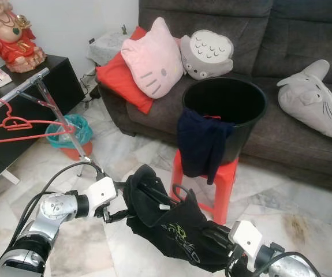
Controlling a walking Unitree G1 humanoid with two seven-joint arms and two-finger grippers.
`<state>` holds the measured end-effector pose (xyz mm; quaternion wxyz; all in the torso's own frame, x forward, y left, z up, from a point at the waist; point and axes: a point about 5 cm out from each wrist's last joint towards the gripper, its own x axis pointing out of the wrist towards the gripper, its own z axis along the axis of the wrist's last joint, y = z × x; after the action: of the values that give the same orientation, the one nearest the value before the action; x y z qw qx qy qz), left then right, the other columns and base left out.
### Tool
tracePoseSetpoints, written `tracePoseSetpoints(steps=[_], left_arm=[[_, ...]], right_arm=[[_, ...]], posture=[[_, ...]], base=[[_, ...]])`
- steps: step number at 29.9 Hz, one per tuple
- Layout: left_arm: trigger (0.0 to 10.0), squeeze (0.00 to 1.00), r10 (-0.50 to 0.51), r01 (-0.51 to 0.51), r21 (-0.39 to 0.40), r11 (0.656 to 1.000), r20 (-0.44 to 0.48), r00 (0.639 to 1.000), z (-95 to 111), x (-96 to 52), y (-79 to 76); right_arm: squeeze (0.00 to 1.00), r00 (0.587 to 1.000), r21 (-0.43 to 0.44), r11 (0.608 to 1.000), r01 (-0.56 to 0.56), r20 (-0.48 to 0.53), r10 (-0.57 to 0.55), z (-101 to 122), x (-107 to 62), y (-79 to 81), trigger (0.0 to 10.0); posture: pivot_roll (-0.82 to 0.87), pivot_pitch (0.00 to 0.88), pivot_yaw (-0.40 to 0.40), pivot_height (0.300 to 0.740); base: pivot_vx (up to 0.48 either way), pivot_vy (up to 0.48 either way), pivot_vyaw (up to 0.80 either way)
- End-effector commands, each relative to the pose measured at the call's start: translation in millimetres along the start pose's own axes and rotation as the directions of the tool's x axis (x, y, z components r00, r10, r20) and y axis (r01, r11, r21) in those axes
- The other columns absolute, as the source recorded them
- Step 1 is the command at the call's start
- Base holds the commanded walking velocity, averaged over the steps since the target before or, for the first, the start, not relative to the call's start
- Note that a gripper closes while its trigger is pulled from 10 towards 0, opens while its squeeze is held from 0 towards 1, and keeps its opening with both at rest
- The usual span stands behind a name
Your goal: Hang hanger
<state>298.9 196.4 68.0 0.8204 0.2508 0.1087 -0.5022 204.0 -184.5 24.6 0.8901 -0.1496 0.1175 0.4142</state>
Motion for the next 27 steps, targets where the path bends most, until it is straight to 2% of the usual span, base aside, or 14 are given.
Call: tracePoseSetpoints(steps=[1, 5, 9, 27], left_arm=[[10.0, 0.00, 0.012, -0.013, -0.040, 0.999, -0.016, 1.000, -4.3, -4.0, 1.0], [10.0, 0.00, 0.020, -0.020, -0.020, 1.000, -0.030, 0.999, -3.8, -2.9, 1.3], [10.0, 0.00, 0.017, -0.018, -0.045, 0.999, -0.021, 1.000, -4.0, -2.8, 0.9], [10.0, 0.00, 0.030, -0.031, -0.035, 0.999, -0.027, 0.999, -2.1, -3.4, 3.5]], right_arm=[[0.00, 0.999, -0.007, 1.000, 0.008, 0.045, -0.007, 9.1, 2.8, -1.3, 10.0], [0.00, 0.999, -0.005, 1.000, 0.006, 0.045, -0.006, 9.3, 2.9, -1.0, 10.0], [0.00, 0.999, -0.005, 1.000, 0.004, 0.045, -0.004, 9.3, 3.1, -0.4, 10.0], [0.00, 0.999, 0.001, 1.000, -0.009, 0.039, 0.008, 8.5, 4.3, 0.1, 10.0]], posture=[[-0.05, 0.049, 0.114, 0.740], [-0.05, 0.051, 0.114, 0.740], [-0.05, 0.051, 0.115, 0.740], [-0.05, 0.041, 0.117, 0.740]], base=[[0.000, 0.480, 0.80], [0.000, 0.420, 0.80], [0.000, 0.000, 0.80], [0.000, 0.000, 0.80]])
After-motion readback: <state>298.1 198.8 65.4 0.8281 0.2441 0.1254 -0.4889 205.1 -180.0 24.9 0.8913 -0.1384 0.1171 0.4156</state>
